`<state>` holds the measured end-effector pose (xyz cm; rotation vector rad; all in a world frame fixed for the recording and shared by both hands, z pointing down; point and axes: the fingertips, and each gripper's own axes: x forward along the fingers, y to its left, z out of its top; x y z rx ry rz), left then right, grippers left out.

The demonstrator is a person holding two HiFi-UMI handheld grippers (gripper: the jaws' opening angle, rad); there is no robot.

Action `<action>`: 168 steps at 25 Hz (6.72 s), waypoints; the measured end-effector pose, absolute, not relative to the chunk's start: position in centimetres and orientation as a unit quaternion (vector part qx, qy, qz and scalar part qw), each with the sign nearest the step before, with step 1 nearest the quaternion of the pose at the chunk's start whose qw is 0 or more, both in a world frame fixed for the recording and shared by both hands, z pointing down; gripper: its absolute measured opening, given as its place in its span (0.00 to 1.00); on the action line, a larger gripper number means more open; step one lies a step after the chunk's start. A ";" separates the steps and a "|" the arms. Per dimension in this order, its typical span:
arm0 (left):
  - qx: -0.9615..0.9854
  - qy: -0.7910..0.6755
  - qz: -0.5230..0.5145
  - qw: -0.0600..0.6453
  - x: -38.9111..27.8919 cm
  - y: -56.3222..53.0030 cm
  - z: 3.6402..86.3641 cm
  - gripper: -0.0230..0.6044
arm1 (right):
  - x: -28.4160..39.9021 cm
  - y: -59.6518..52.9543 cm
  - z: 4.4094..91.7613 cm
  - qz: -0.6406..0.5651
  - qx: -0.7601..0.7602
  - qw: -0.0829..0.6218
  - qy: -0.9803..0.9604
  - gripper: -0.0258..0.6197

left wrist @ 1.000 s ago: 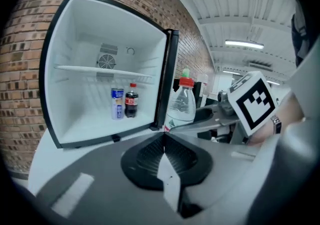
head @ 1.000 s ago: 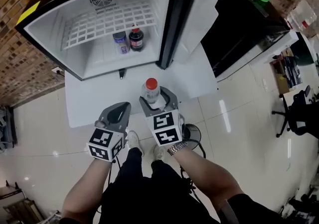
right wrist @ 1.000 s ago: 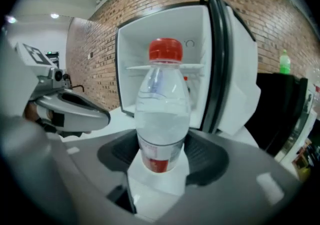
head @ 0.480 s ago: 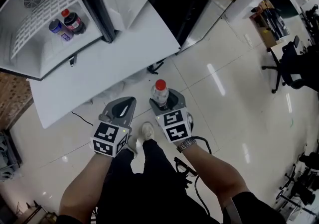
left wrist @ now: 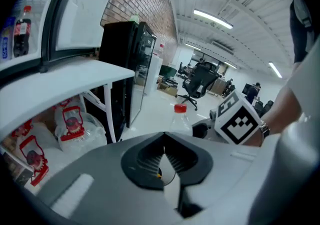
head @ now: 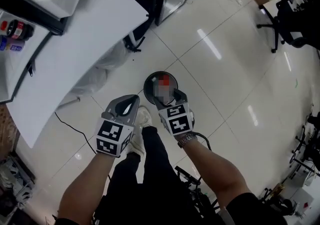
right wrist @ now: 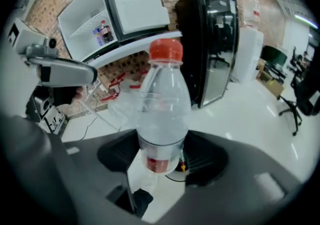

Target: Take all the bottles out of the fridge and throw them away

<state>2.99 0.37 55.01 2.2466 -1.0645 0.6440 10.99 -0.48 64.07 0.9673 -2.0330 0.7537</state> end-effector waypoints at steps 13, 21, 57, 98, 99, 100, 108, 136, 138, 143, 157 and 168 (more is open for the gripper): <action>0.829 -0.337 0.296 0.335 6.1 3.5 66.1 0.04 | 14.7 2.9 80.8 0.425 0.405 0.400 -0.704 0.47; 0.826 -0.324 0.306 0.346 7.4 3.7 69.0 0.04 | 15.5 3.1 85.6 0.439 0.401 0.422 -0.684 0.50; 0.823 -0.419 0.255 0.288 2.5 5.9 55.1 0.04 | 9.1 3.2 63.0 0.295 0.363 0.354 -0.810 0.50; 0.657 -0.734 0.081 0.153 -25.6 8.0 30.8 0.04 | -22.3 -0.3 31.7 0.031 0.136 0.232 -0.963 0.48; 0.655 -0.736 0.080 0.152 -26.2 8.1 30.6 0.04 | -23.1 -0.5 31.5 0.031 0.137 0.232 -0.963 0.48; 0.654 -0.737 0.079 0.152 -26.8 8.0 30.5 0.04 | -24.0 -0.8 31.4 0.029 0.138 0.232 -0.962 0.48; 0.650 -0.739 0.083 0.156 -32.1 7.6 30.1 0.04 | -30.7 -4.3 31.6 0.033 0.170 0.237 -0.956 0.48; 0.698 -0.684 0.117 0.177 -44.8 4.2 32.2 0.04 | -45.3 -16.7 38.2 0.106 0.348 0.262 -0.894 0.49; 0.701 -0.680 0.118 0.178 -45.1 4.0 32.4 0.04 | -45.7 -17.2 38.3 0.103 0.354 0.264 -0.891 0.49; 0.707 -0.673 0.119 0.182 -45.7 3.7 32.9 0.04 | -46.0 -18.6 38.3 0.078 0.365 0.280 -0.884 0.48; 0.706 -0.673 0.120 0.184 -45.5 3.8 33.4 0.04 | -46.7 -15.9 37.5 0.054 0.317 0.273 -0.907 0.42; 0.706 -0.678 0.115 0.170 -41.2 4.0 31.9 0.04 | -42.2 -11.6 36.0 0.046 0.268 0.269 -0.924 0.42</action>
